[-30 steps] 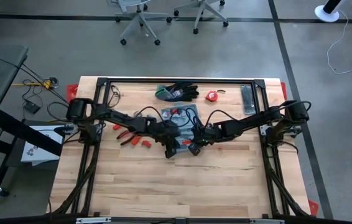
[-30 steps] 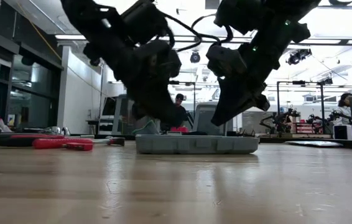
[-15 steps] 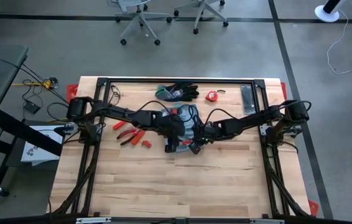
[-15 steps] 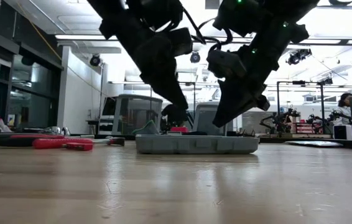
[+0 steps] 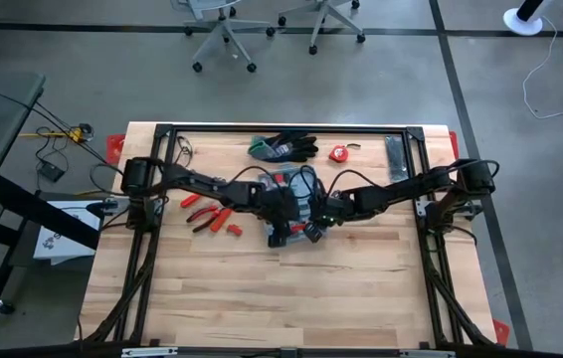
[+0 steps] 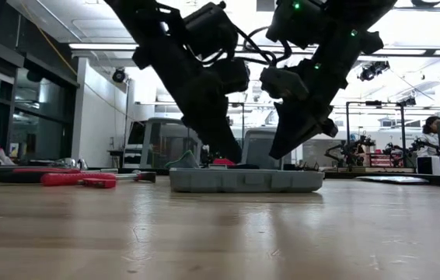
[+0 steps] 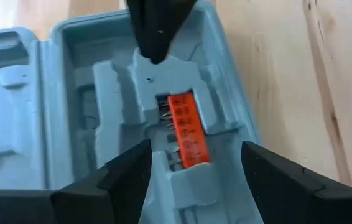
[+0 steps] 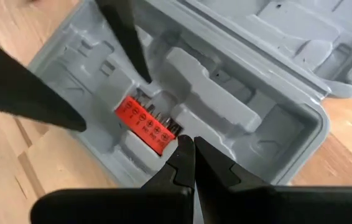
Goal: Prefit tool cases
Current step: Remove the screwdriver bit set from the gray tool case
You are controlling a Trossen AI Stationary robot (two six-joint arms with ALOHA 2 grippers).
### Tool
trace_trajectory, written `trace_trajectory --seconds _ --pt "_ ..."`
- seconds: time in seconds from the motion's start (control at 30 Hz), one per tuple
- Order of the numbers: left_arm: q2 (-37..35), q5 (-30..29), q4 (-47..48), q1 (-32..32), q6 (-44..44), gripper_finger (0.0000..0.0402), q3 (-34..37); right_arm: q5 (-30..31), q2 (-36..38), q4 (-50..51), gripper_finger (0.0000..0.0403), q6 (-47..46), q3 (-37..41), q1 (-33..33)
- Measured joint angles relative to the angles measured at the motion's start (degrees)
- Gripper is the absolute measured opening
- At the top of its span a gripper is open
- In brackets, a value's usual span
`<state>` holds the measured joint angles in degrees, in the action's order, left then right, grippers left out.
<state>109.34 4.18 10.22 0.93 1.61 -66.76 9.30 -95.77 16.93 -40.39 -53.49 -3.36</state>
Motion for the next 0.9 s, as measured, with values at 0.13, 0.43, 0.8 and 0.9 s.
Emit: trace_trajectory --seconds 0.13,0.43,0.8,0.9 --pt "1.55 -1.44 -0.40 -0.95 0.19 0.0239 -0.43 -0.02 0.00 1.22 0.0000 0.14 0.00 0.00" --pt "6.95 -5.53 2.32 -2.12 2.84 0.0239 -4.66 -0.09 0.00 1.79 0.0000 0.38 0.00 -0.02" --pt "9.58 -5.47 3.00 -2.47 0.76 0.0122 -5.90 -0.02 0.00 4.49 0.0000 0.38 0.00 -0.07" --pt "9.62 -6.17 2.98 -2.45 0.32 0.0066 -5.77 -0.02 0.00 4.97 0.0000 0.38 0.00 -0.14"
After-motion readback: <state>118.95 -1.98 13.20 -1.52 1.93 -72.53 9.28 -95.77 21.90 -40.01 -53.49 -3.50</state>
